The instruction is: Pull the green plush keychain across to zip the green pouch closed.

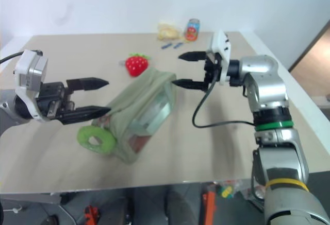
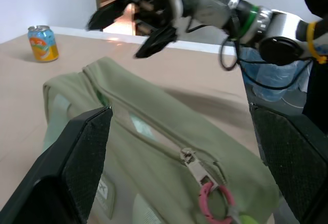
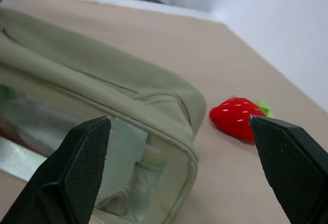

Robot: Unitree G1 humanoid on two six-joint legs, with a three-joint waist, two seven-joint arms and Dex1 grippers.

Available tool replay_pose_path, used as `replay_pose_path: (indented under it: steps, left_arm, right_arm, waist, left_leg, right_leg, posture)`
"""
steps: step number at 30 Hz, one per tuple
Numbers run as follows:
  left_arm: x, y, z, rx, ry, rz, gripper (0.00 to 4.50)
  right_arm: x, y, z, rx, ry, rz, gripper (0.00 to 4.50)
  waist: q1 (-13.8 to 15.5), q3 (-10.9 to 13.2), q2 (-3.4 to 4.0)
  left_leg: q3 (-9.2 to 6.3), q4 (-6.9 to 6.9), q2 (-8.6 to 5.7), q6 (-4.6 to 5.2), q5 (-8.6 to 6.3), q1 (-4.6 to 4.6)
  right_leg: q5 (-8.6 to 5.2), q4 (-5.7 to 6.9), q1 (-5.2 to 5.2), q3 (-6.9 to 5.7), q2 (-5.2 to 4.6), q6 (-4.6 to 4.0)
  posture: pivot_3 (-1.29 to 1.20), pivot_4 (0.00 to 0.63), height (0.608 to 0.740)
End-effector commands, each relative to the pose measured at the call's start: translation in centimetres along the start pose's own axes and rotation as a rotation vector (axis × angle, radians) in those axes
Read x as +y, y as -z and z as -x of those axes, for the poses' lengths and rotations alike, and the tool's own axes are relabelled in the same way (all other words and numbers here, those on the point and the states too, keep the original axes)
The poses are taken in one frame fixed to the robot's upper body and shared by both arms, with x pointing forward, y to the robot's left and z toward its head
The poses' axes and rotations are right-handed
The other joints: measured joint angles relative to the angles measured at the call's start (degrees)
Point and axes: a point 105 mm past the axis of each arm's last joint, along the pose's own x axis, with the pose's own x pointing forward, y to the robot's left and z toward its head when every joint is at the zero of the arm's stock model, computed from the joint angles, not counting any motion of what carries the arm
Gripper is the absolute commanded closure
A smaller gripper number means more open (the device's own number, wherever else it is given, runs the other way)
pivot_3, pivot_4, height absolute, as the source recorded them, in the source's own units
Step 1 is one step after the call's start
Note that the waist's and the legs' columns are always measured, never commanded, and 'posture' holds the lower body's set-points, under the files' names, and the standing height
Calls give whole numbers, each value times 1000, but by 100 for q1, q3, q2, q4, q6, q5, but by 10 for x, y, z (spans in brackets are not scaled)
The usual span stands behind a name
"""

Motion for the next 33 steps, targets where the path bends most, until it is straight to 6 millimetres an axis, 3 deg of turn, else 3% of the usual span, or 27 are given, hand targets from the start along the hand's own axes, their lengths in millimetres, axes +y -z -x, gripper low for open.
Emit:
replay_pose_path:
  steps: [1, 9, 13, 15, 22, 27, 33]
  left_arm:
    - [-5, -10, 1, -12, -3, -44, 46]
    - [-8, -11, 1, -22, -37, -58, 46]
    - [-8, -9, 2, -21, -59, -63, 0]
    - [-7, -9, 2, -20, -68, -66, 0]
    - [-4, -10, -2, -26, -72, -70, 0]
    - [0, -10, -3, -32, -75, -67, 0]
    - [4, -7, -9, -42, -61, -59, 0]
  right_arm:
    - [-2, -7, -3, 2, -68, 76, 31]
    - [1, 1, -19, -13, -148, 77, 31]
    - [1, 4, -22, -21, -151, 62, 1070]
    - [1, 4, -22, -25, -154, 55, 1952]
    - [1, 6, -23, -36, -152, 33, 4335]
    - [-1, 4, -18, -48, -133, 27, 4463]
    - [-5, -4, 6, -56, -34, 15, 4463]
  waist:
    - [11, 0, 0]
    - [22, 0, 0]
    - [25, 0, 0]
    - [25, 0, 1]
    - [22, 0, 1]
    - [23, 0, 1]
    - [45, 0, 1]
  left_leg:
    - [-1, 0, 0, -1, -1, -4]
    - [-8, 1, 1, -2, -2, -7]
    - [-7, 2, 0, -2, -2, -7]
    - [-9, 3, 0, -2, -2, -8]
    - [-12, 2, 1, -2, -2, -7]
    - [-13, 3, 1, -3, -1, -7]
    - [-18, 5, -1, -3, -1, -11]
  right_leg:
    - [-2, 0, -2, -2, 0, 0]
    - [-2, 4, -5, -8, 0, -2]
    - [-1, 4, -4, -7, -2, -2]
    - [-1, 5, -4, -10, -2, -2]
    - [-2, 6, -5, -13, 0, -5]
    - [-1, 8, -4, -13, 0, -5]
    - [-1, 9, -3, -18, -2, -5]
  posture:
    - [0, 150, 740]
    - [0, 150, 740]
    - [0, 150, 740]
    - [0, 150, 740]
    - [0, 150, 740]
    - [0, 150, 740]
    - [0, 150, 740]
